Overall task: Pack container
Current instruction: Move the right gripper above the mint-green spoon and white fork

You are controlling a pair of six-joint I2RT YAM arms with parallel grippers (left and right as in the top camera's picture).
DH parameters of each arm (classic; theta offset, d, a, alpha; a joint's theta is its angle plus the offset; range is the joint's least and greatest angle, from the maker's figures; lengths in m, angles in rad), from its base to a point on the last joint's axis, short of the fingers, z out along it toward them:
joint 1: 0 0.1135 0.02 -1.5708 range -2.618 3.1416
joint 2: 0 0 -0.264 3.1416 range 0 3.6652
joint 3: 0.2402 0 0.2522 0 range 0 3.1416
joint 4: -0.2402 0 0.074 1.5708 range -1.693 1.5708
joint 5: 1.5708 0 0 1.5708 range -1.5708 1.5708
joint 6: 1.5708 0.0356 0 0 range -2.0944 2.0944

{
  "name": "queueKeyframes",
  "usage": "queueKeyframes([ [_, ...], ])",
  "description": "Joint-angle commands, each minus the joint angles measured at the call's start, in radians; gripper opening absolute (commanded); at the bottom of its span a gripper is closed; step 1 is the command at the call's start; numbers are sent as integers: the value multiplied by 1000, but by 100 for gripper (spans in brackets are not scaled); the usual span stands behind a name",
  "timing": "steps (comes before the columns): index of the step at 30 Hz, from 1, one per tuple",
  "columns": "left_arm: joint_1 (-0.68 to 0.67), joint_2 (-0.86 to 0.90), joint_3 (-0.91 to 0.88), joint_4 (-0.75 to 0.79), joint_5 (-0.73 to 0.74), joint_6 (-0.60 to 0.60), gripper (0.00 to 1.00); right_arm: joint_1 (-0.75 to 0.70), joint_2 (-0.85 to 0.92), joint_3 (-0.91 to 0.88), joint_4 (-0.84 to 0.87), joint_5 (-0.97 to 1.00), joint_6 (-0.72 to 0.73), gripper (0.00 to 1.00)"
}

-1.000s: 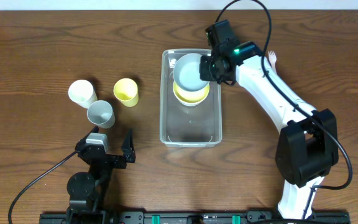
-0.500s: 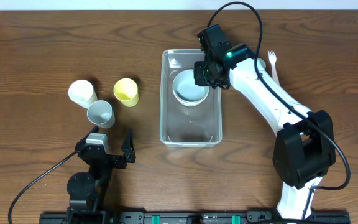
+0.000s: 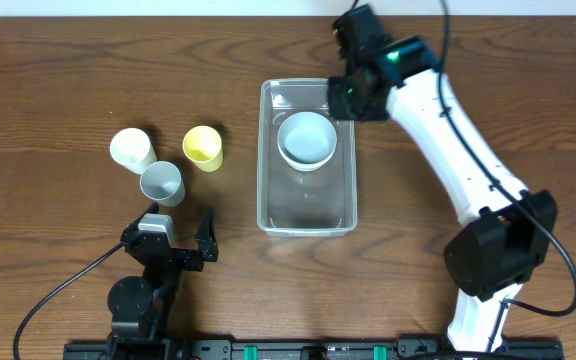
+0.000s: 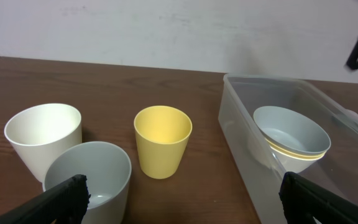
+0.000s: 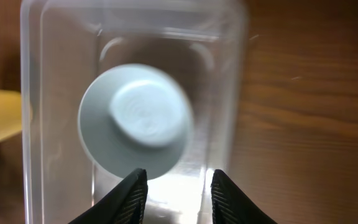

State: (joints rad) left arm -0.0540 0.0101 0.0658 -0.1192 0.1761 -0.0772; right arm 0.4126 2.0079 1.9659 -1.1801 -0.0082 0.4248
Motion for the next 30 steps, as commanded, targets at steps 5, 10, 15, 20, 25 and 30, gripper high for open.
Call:
queueKeyframes([
  [5, 2, -6, -29, -10, -6, 13, 98, -170, -6, 21, -76, 118, -19, 40],
  [10, 2, -6, -29, -10, -6, 13, 98, -261, -4, -6, -74, 137, -68, 44],
  [15, 2, -6, -29, -10, -6, 13, 98, -299, -2, -107, 5, 159, -127, 48],
  [20, 2, -6, -29, -10, -6, 13, 98, -310, 3, -244, 141, 180, -163, 49],
  [25, 2, -6, -29, -10, -6, 13, 98, -309, 7, -359, 303, 185, -233, 47],
  [30, 2, -6, -29, -10, -6, 13, 98, -309, 7, -453, 460, 223, -267, 47],
])
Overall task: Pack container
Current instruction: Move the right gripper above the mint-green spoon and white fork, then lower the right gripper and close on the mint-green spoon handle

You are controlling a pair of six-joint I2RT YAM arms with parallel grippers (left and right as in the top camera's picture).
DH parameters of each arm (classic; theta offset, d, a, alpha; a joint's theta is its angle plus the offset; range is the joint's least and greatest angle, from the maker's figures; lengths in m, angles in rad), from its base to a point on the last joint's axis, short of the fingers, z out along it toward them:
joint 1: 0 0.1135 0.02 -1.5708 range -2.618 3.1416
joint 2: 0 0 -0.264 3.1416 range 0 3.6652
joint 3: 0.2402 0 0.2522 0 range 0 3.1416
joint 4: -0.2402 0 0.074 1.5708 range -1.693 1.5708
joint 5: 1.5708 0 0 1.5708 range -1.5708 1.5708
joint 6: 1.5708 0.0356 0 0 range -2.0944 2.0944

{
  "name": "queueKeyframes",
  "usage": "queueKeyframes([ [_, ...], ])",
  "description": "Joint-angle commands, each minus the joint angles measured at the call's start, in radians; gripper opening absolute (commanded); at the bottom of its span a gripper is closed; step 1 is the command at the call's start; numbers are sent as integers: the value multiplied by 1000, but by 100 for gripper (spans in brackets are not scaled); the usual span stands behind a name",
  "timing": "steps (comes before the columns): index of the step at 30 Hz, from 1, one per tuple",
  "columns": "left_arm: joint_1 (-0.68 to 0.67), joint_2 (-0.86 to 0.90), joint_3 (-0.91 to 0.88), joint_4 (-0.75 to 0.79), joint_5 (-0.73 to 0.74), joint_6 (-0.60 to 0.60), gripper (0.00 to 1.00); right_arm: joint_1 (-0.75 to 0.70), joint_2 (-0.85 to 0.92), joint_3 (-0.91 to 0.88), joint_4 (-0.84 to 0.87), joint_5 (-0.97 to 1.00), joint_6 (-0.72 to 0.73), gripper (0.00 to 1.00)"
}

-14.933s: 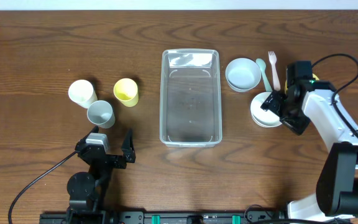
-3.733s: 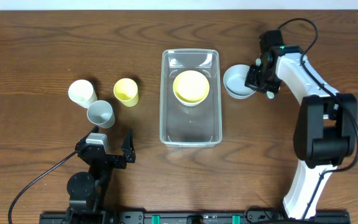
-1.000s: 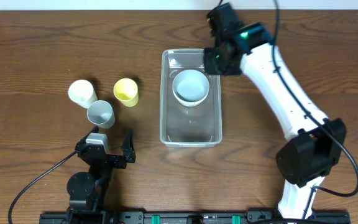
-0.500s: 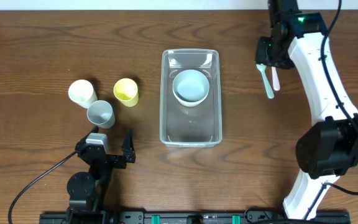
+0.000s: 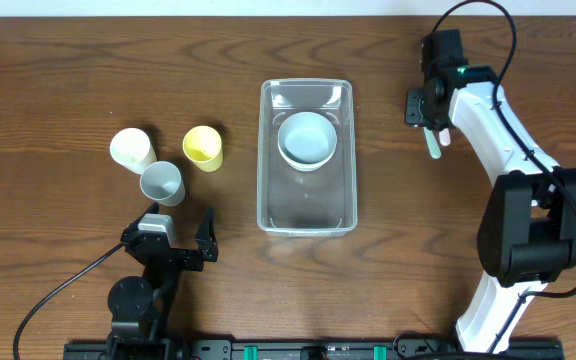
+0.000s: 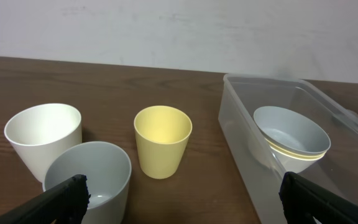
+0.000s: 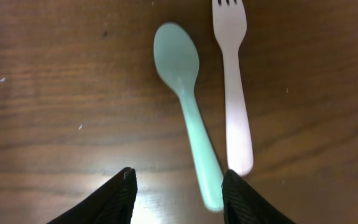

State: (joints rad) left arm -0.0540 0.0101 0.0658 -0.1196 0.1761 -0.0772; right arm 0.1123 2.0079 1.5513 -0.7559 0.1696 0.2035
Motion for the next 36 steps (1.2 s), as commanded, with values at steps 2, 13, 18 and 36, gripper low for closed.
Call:
queueKeyframes([
  [2, 2, -6, -29, -9, -6, 13, 98, -9, 8, -71, 92, 52, -55, 49],
  [13, 2, -6, -29, -9, -6, 13, 98, -26, 100, -109, 272, 48, -71, 55],
  [18, 2, -6, -29, -9, -6, 13, 98, -26, 170, -109, 312, 10, -90, 56],
  [36, 2, -6, -29, -9, -6, 13, 98, -31, 200, -109, 385, 22, -97, 28],
])
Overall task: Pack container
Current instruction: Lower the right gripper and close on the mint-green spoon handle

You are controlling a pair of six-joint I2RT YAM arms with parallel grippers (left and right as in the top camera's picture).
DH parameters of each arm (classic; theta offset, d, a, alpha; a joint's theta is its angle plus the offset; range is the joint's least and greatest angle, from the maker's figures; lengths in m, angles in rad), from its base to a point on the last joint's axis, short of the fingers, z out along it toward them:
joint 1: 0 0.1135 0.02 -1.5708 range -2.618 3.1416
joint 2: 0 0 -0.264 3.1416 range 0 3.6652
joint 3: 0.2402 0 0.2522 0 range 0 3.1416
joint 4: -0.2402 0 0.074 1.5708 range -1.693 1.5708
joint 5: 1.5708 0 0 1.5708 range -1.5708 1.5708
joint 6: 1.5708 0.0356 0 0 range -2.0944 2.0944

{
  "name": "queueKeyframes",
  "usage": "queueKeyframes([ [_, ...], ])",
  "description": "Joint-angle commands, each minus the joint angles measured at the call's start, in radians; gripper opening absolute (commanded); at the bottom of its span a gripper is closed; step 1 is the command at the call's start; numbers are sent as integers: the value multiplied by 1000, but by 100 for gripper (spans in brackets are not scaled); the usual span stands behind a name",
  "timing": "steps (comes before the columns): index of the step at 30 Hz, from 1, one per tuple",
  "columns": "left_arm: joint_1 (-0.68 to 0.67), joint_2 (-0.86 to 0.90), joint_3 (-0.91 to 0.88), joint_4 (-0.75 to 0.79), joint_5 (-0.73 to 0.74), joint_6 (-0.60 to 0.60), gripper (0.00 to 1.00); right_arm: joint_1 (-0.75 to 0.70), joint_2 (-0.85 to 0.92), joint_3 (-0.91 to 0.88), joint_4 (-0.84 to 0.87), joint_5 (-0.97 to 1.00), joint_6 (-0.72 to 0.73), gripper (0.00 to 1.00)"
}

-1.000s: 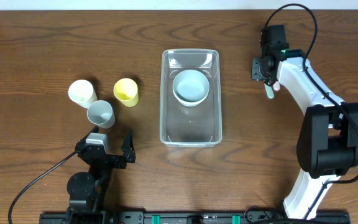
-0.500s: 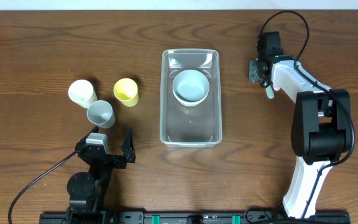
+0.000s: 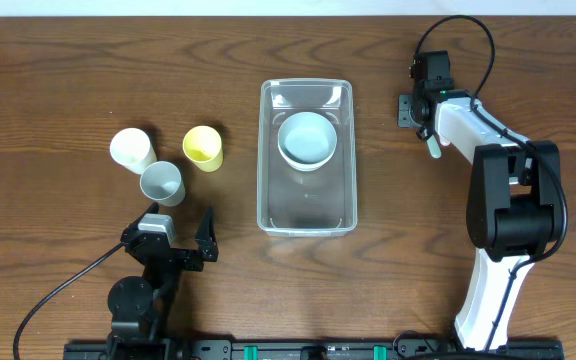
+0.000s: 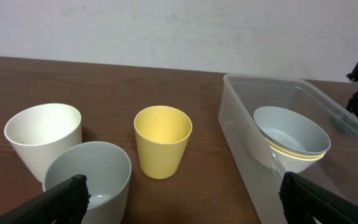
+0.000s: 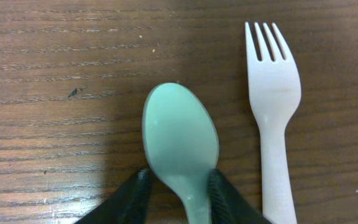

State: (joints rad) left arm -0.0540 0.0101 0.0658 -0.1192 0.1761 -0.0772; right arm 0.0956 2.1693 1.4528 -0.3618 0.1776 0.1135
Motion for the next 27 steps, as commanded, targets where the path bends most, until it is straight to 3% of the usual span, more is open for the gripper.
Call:
queueKeyframes([
  [1, 2, -6, -29, -10, -6, 13, 98, -14, 39, -11, -10, 13, -6, 26],
  [15, 2, -6, -29, -10, -6, 13, 98, -14, 39, -11, -16, 14, 5, 6],
  [24, 2, -6, -29, -10, -6, 13, 98, -15, 39, -11, -39, 21, 5, 1],
  [26, 2, -6, -29, -10, -6, 13, 98, -15, 39, -11, -40, 33, 5, 7],
  [27, 2, -6, -29, -10, -6, 13, 98, -16, 39, -11, -39, 40, 5, 19],
])
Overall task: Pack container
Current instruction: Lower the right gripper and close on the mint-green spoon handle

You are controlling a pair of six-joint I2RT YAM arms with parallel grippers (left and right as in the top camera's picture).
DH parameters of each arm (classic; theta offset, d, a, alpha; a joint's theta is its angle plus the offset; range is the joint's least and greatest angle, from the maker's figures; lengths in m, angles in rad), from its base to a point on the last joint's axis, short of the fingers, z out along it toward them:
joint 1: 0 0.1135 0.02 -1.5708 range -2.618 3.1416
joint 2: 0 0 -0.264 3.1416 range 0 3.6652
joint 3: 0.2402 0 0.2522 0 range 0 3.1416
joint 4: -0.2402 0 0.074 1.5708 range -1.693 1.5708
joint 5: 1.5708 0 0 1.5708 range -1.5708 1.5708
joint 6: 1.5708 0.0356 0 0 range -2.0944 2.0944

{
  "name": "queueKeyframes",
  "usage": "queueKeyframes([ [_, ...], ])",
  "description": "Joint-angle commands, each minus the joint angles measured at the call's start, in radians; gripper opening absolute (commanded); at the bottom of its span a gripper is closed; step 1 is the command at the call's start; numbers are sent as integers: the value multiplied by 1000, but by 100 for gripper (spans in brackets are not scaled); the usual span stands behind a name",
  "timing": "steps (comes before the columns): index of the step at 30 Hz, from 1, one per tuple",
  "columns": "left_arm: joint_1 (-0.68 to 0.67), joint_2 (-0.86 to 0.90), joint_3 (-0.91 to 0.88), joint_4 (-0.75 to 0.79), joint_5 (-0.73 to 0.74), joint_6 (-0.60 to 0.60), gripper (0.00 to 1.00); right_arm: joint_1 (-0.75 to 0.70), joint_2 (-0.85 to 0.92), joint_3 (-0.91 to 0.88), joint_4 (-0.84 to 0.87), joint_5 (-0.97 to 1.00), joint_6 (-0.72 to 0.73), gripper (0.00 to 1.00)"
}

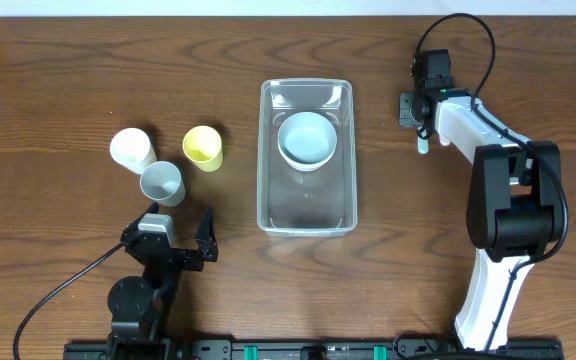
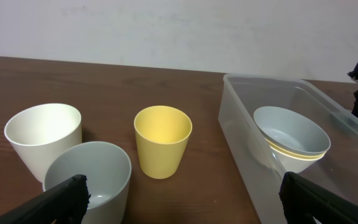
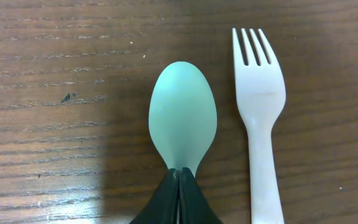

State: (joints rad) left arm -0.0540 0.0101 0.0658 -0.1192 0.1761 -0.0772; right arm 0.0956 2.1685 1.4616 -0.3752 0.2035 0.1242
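A clear plastic container (image 1: 306,205) stands mid-table with stacked bowls (image 1: 308,140) at its far end; the left wrist view shows the bowls (image 2: 291,130) too. To its right lie a mint-green spoon (image 3: 182,121) and a white fork (image 3: 257,106), side by side on the wood. My right gripper (image 3: 179,175) is shut on the spoon's neck just below its bowl. Three cups stand left of the container: white (image 1: 132,148), grey (image 1: 162,182) and yellow (image 1: 203,147). My left gripper (image 1: 173,250) rests open near the front edge, holding nothing.
The right arm (image 1: 488,130) reaches from the front right up to the far right of the table. The fork lies about a finger's width right of the spoon. The container's near half holds nothing.
The right gripper's fingers stood apart on either side of the spoon's neck; now they are pressed together on it. The spoon has shifted slightly in view. The left arm is unchanged.
The right gripper was over the container, open above the bowls. Then it hung open over the spoon and fork to the right. Then it was low, with its fingers straddling the spoon's neck, and now it is shut on the spoon. The left arm never moved.
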Motion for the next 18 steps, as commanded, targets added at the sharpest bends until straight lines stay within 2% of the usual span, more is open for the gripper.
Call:
queueKeyframes([
  [1, 2, -6, -29, -10, -6, 13, 98, -18, 39, -19, -21, 19, -6, 34],
  [2, 2, -6, -29, -10, -6, 13, 98, -18, 39, -19, -14, 24, -6, 43],
  [4, 2, -6, -29, -10, -6, 13, 98, -19, 39, -19, 3, 29, -6, 46],
  [18, 2, -6, -29, -10, -6, 13, 98, -19, 42, -19, 99, 24, 2, 46],
])
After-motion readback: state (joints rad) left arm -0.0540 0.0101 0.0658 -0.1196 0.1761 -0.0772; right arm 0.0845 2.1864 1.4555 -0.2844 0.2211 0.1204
